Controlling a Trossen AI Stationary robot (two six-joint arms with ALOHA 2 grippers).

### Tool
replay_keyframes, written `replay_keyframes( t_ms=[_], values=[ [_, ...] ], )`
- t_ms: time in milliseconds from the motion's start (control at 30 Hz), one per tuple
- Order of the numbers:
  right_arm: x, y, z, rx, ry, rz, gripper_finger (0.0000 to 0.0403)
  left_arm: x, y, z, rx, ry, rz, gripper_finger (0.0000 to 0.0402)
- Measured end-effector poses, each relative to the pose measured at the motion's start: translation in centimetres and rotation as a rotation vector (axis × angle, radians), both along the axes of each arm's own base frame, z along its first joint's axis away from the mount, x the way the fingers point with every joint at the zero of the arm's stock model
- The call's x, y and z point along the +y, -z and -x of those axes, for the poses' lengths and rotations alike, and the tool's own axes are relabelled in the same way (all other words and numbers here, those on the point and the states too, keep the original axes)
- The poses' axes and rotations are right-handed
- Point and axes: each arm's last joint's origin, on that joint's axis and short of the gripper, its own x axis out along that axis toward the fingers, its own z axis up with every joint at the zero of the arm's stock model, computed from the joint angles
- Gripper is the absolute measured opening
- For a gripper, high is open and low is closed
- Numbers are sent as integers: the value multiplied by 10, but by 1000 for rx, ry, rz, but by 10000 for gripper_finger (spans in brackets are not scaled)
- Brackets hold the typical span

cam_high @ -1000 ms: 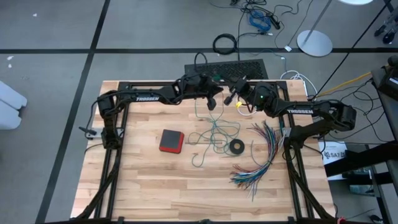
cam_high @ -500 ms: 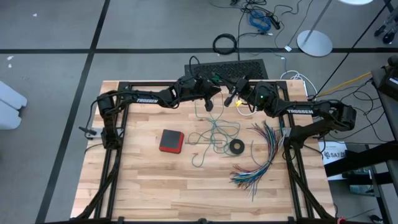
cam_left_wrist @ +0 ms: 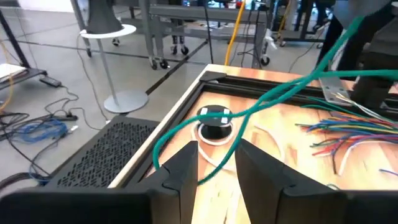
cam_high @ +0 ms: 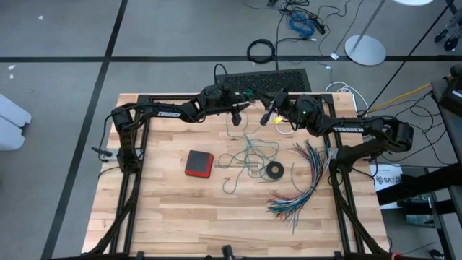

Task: Coiling cords
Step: Coil the green wire cable on the spool

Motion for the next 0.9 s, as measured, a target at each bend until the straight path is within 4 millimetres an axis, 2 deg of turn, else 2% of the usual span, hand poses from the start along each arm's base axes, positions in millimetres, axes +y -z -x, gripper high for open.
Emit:
replay_keyframes(
  t_ms=[733, 900],
  values=[
    [2, -3, 3, 0, -12, 8, 0, -7, 34, 16, 93, 19, 56, 114],
    [2, -4, 7, 51, 43, 27, 0, -14, 41, 19, 108, 131, 109, 114]
  ],
)
